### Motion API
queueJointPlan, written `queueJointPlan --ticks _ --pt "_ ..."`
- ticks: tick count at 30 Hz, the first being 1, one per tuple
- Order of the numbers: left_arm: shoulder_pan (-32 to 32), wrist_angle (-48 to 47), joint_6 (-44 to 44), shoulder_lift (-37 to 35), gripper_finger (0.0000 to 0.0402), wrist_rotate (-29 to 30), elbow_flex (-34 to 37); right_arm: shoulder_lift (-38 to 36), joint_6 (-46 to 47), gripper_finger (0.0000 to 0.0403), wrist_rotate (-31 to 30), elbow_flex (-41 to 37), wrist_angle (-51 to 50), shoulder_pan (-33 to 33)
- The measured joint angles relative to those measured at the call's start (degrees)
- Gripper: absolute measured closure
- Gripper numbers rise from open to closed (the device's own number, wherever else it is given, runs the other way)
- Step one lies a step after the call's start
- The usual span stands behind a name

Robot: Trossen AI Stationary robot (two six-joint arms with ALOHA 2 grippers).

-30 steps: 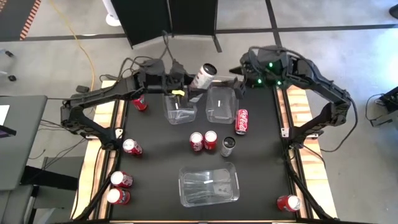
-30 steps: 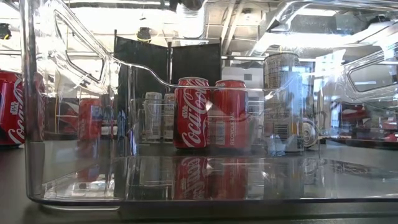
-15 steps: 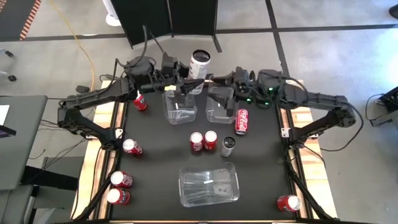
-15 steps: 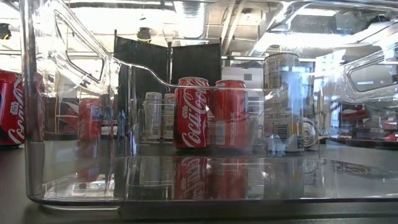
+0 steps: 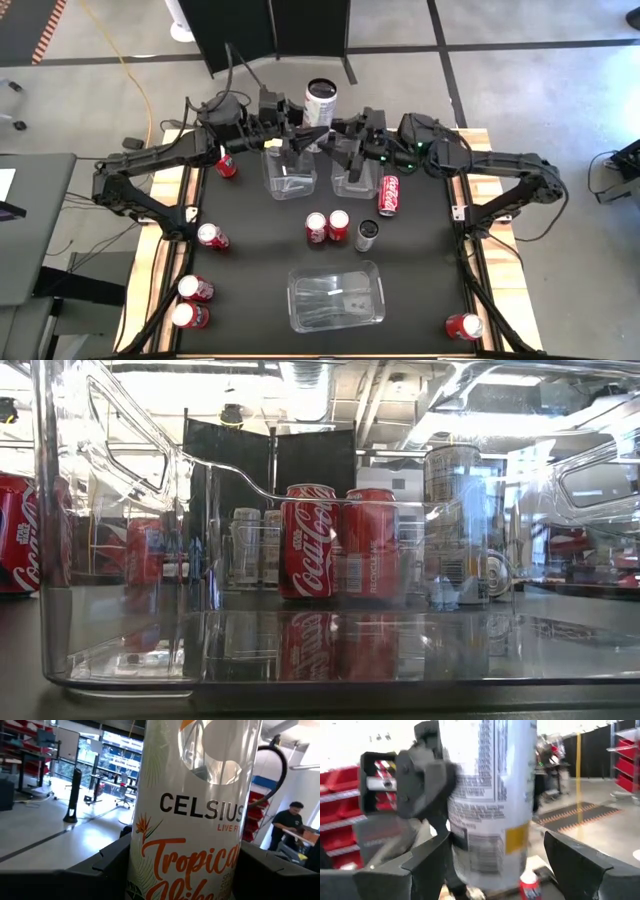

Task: Sort soda cans
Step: Put the top white soda can into the left transparent bin

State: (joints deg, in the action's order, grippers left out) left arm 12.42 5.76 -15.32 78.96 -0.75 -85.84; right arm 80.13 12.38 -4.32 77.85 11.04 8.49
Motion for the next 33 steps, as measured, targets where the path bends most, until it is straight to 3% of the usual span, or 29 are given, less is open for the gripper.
queueJointPlan --ticks 3,9,20,27,33 --pt "-0.5 0.0 0.5 0.0 0.0149 0.5 0.0 1.4 1.3 0.0072 3.3 0.0 2.4 0.3" --pt "-1.6 -0.4 1.2 0.0 0.0149 2.6 0.0 2.7 2.8 0.0081 3.4 0.2 2.5 0.1" --pt "-2.1 -1.4 0.5 1.7 0.0148 6.4 -0.1 2.5 2.2 0.0191 5.8 0.2 0.2 0.7" --pt "-2.5 -2.7 2.0 1.7 0.0104 6.4 -0.2 2.2 -1.1 0.0193 6.1 0.3 -3.1 1.1" --pt "-2.1 -9.7 3.3 -1.7 0.0081 6.8 0.0 2.2 -5.4 0.0193 6.2 0.2 -8.1 1.2"
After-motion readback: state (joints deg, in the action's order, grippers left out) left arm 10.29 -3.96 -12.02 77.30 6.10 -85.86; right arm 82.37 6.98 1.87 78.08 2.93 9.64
